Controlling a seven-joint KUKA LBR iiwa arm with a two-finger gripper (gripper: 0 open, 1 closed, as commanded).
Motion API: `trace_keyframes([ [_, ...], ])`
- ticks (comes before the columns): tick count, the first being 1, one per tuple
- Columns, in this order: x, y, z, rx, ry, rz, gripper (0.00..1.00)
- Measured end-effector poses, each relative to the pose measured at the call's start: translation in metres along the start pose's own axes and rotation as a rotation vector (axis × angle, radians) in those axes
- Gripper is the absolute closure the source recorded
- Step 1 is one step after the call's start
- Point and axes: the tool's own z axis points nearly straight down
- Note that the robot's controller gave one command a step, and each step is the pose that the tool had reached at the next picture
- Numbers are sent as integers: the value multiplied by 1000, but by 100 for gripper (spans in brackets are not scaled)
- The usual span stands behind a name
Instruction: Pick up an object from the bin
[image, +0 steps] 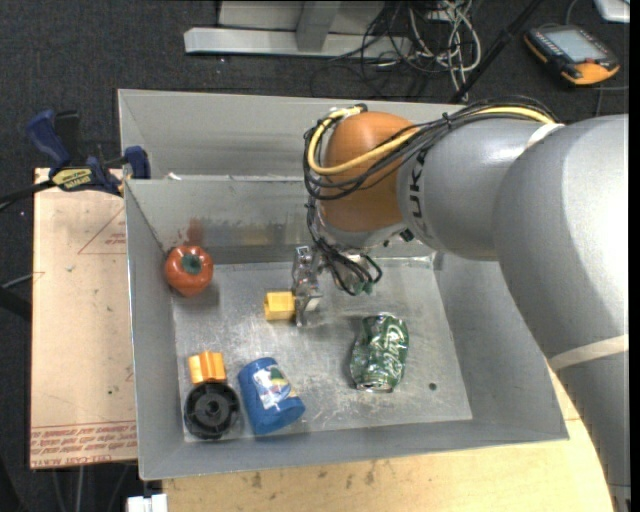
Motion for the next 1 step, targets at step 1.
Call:
trace_keyframes([
  [1,0,0,0,0,0,0,100],
])
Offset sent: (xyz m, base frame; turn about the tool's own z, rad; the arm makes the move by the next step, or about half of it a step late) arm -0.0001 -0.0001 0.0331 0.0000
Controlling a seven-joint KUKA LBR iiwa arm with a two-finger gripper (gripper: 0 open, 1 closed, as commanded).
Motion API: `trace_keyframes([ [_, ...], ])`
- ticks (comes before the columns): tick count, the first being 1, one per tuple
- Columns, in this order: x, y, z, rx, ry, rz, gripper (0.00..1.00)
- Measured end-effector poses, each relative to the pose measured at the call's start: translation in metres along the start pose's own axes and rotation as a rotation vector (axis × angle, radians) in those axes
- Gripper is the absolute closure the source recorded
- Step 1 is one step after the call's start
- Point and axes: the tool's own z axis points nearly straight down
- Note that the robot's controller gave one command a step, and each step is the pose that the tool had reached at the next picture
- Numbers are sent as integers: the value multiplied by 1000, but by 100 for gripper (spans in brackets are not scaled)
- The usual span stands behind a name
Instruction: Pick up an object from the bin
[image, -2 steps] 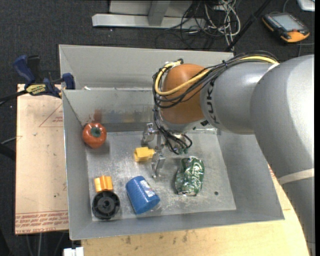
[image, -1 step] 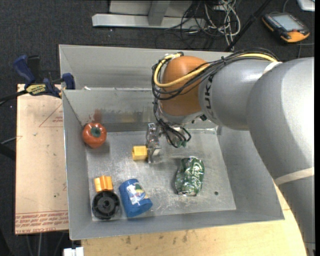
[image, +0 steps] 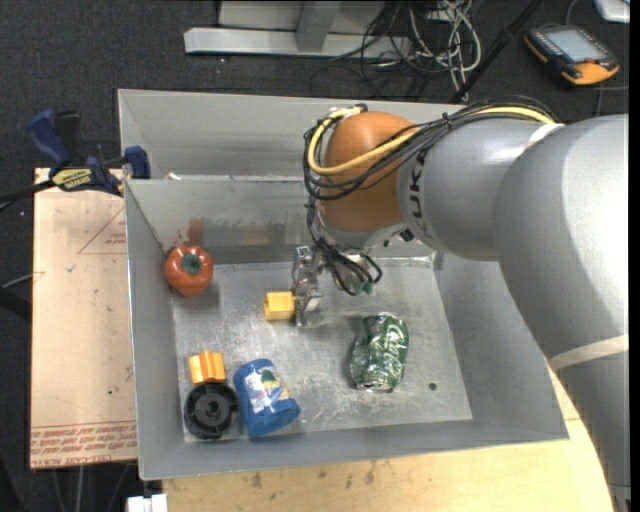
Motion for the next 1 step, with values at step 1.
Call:
trace_keyframes([
  [1,1,0,-2,0,1,0,100],
])
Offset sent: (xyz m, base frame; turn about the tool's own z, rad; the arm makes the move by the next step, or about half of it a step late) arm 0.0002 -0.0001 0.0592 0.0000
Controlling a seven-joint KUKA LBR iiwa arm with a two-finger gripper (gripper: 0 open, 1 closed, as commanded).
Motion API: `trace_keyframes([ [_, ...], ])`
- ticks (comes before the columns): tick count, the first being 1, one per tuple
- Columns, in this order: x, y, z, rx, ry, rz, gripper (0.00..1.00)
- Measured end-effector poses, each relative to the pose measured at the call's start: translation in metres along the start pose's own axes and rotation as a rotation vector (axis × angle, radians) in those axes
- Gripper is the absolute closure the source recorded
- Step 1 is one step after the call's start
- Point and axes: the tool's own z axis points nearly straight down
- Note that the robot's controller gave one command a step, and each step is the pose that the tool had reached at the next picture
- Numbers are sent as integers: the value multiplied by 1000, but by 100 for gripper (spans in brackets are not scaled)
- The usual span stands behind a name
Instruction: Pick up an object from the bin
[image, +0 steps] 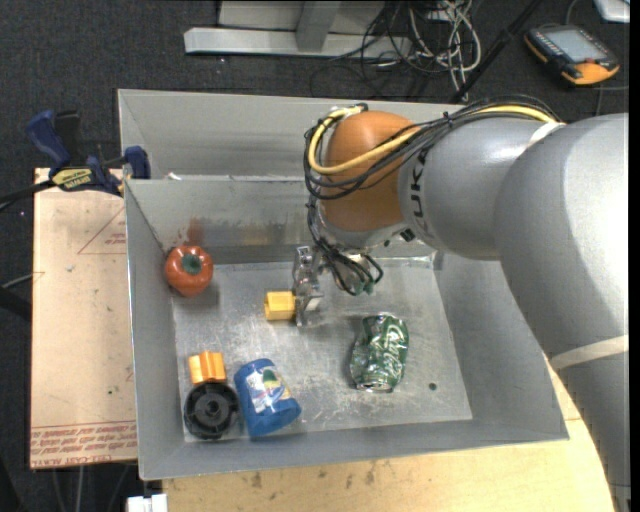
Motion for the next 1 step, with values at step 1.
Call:
trace_keyframes([
  [1,2,0,-11,0,7,0,100],
])
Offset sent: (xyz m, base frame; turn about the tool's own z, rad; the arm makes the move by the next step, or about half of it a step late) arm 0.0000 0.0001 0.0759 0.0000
